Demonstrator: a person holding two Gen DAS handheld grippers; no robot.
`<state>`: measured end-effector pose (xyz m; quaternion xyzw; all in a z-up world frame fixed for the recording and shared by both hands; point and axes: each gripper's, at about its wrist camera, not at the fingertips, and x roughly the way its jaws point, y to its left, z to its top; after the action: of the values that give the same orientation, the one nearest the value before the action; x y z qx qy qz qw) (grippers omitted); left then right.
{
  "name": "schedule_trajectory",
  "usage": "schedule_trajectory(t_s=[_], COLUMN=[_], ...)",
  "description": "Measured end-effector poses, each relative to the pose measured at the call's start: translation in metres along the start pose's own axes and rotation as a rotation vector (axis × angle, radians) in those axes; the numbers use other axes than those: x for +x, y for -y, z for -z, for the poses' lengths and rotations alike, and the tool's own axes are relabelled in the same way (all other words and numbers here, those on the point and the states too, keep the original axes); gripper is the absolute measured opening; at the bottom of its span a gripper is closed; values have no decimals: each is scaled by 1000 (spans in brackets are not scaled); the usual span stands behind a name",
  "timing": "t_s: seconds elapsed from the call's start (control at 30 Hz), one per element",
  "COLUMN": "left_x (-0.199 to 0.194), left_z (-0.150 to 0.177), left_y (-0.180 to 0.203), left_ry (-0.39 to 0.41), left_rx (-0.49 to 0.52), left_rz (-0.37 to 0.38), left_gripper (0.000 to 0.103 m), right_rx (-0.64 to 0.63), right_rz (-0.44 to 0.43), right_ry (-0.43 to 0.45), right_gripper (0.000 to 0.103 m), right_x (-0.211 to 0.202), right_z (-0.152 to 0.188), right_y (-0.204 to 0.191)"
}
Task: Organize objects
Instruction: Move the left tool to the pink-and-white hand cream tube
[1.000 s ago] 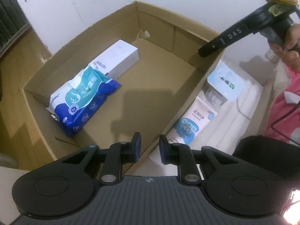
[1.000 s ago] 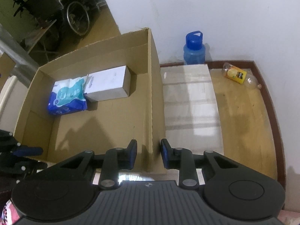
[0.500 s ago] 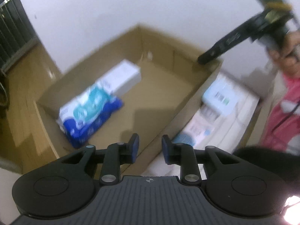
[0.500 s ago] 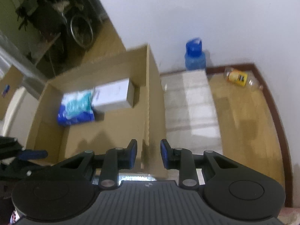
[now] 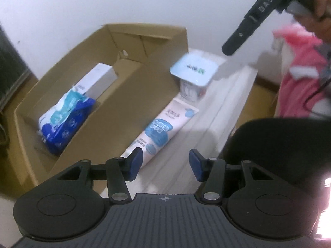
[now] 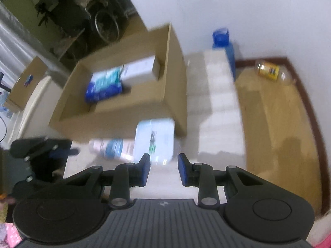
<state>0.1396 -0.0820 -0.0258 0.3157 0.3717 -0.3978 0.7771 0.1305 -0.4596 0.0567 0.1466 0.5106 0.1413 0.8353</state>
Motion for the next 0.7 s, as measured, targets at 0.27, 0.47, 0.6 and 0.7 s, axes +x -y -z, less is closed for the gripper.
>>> schedule_trajectory(t_s=[0.27,0.47,0.6,0.7], left_x=[45,66,73,74], left_z=[-23,-29,-27,-30], left_y=[-4,3,10,2], left_ry=[-27,-68,-72,-106], left_rx=[54,134,207,162], left_rz=[-9,-4,-16,34], left_gripper=[50,50,47,45], right_rx=[60,64,62,70], right_rz=[-30,-44,-41,-44], right_ry=[-66,-120,-145,-159], right_gripper=[32,32,32,32], right_x=[35,55,63,66], right_z=[26,31,35,38], right_y=[-4,-7,-7,-7])
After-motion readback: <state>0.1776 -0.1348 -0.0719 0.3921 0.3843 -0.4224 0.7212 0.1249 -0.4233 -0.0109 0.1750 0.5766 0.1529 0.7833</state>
